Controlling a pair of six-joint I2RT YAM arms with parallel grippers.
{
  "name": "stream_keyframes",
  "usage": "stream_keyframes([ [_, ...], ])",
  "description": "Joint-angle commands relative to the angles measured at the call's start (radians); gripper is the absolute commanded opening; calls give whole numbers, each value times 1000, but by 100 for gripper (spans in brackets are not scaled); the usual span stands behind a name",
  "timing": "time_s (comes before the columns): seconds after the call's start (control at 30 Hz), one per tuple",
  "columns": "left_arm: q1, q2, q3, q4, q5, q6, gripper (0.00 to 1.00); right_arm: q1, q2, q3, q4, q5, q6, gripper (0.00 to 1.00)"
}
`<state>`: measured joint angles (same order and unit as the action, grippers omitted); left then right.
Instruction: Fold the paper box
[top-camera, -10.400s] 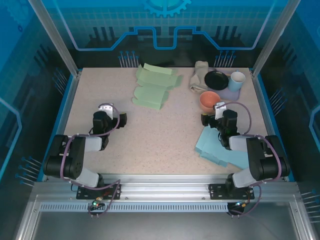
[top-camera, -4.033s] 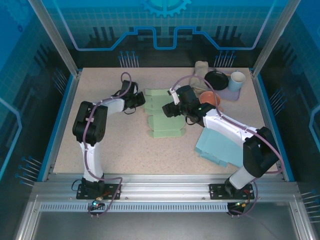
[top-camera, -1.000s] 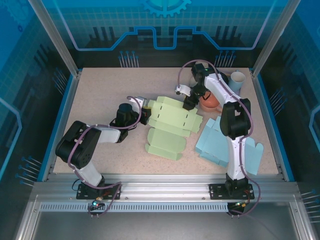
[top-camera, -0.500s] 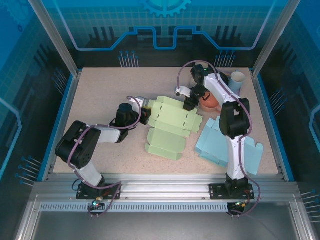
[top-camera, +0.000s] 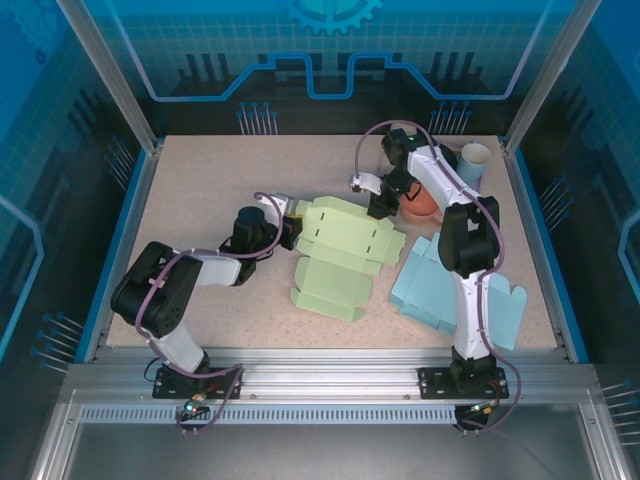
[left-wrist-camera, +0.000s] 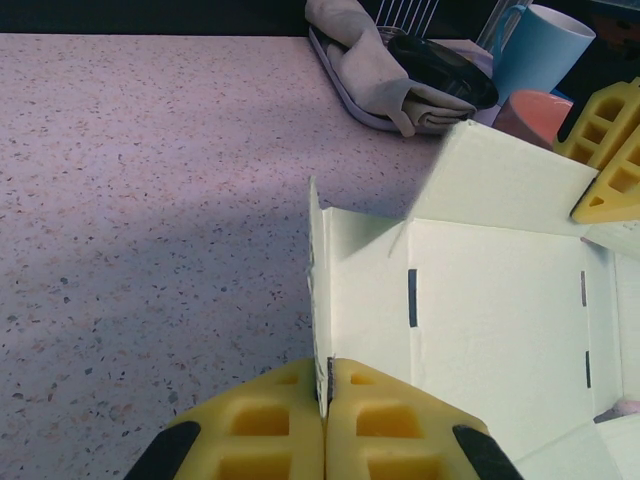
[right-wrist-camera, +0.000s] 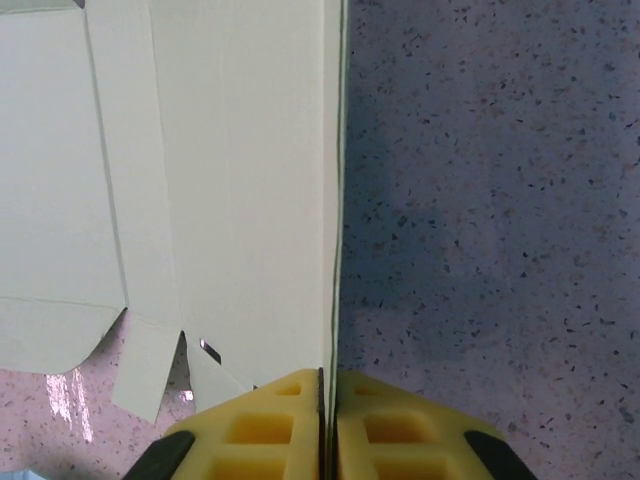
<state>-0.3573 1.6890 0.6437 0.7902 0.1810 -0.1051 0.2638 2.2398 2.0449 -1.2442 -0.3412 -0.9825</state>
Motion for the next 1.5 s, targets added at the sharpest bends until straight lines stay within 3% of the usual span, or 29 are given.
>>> stream_keyframes([
  [0.0, 6, 11, 22, 0, 15, -1, 0, 9, 30, 43, -59, -4, -22, 0],
  [0.17, 6, 13, 13, 28, -13, -20, 1, 4, 19, 48, -70, 4, -28, 0],
  [0.33, 4, -79, 9, -5, -86, -170, 19, 9, -32, 31, -31, 75, 19, 0],
  [0.5, -3, -286, 95, -361, -278, -350, 27, 16, -75, 41, 2, 162, 103, 0],
  [0.6, -6, -352, 171, -529, -272, -416, 29, 25, -90, 63, -9, 179, 140, 0],
  [0.73, -17, -358, 258, -634, -177, -484, 30, 44, -121, 66, -17, 173, 154, 0],
  [0.93, -100, -287, 320, -614, -186, -517, 24, 64, -173, 37, -36, 106, 111, 0],
  [1.33, -106, -132, 381, -547, -190, -567, 23, 63, -178, 2, -55, 61, 48, 0],
  [1.47, -104, -113, 373, -542, -250, -560, 23, 61, -178, 0, -56, 54, 44, 0],
])
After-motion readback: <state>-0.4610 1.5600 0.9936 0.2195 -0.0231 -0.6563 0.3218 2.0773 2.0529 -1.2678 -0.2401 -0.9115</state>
